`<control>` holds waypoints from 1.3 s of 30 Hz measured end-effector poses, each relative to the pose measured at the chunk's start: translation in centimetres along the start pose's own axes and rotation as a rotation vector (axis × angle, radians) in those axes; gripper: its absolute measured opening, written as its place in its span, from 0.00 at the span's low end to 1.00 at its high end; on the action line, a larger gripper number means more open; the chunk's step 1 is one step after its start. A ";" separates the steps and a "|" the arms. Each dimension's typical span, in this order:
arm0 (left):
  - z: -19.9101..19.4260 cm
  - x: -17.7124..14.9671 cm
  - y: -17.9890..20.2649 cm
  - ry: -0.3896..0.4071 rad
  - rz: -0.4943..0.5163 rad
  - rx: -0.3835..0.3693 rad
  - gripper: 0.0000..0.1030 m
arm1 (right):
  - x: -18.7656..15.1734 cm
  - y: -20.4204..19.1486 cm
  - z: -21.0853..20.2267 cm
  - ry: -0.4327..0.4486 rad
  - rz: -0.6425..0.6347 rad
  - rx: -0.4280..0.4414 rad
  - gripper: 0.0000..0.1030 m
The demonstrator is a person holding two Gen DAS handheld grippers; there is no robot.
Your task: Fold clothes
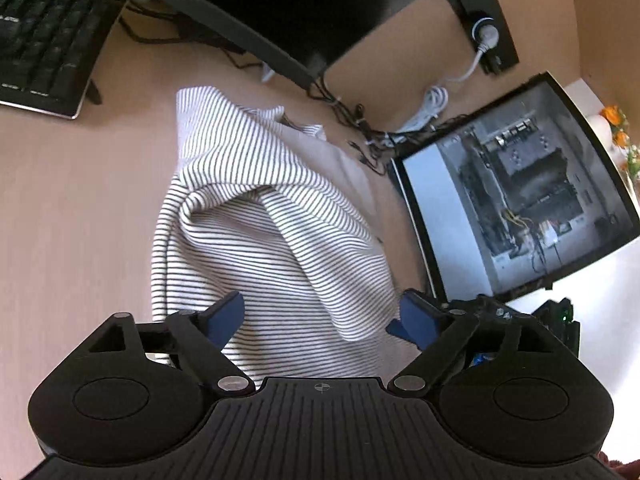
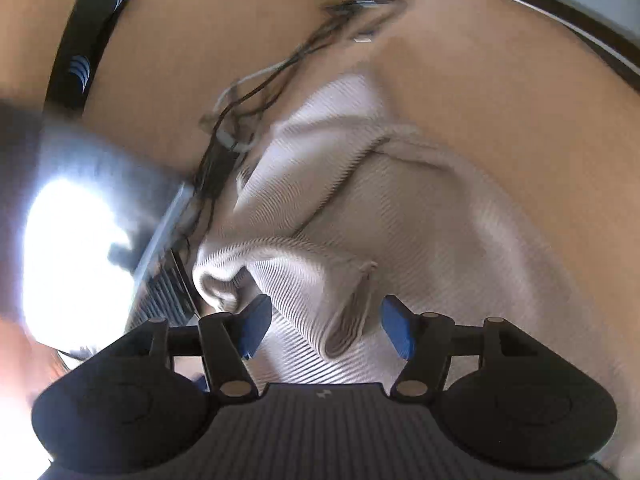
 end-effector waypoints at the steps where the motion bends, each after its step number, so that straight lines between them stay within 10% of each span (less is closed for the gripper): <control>1: 0.0 0.0 -0.1 0.003 -0.001 0.005 0.90 | 0.1 -0.9 0.9 -0.013 -0.075 -0.041 0.59; 5: 0.4 0.4 0.0 0.013 0.006 0.036 0.92 | 1.2 -5.3 2.8 0.001 -0.471 -0.290 0.08; 14: 2.5 1.2 -0.6 0.007 -0.040 0.083 0.93 | 6.2 -15.7 -2.2 0.501 -1.347 -0.825 0.05; 18: 3.5 1.2 -0.7 -0.017 -0.040 0.101 0.94 | 4.1 -11.0 0.5 0.429 -1.514 -0.984 0.08; 24: 4.1 1.6 -0.6 -0.036 -0.024 0.131 0.95 | 1.6 -4.0 1.5 0.174 -1.321 -0.900 0.10; 30: 4.0 2.4 0.8 0.019 0.039 0.186 0.95 | 7.3 -4.4 -1.6 0.178 -0.812 -0.499 0.40; 37: 2.9 4.4 3.7 0.168 0.186 0.312 1.00 | 13.6 -2.4 3.8 0.148 -0.531 -0.393 0.40; 39: 3.0 5.2 4.0 0.187 0.196 0.326 1.00 | 13.9 -1.9 5.7 0.114 -0.514 -0.393 0.21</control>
Point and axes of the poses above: each gripper's, at about its wrist camera, not at the fingertips, and z roughly the way its jaws point, y to its right, x to its top, the point moved 8 cm from there along z, roughly the way its jaws point, and after that the axes turned 13 degrees about -y, right-handed, at the moved point
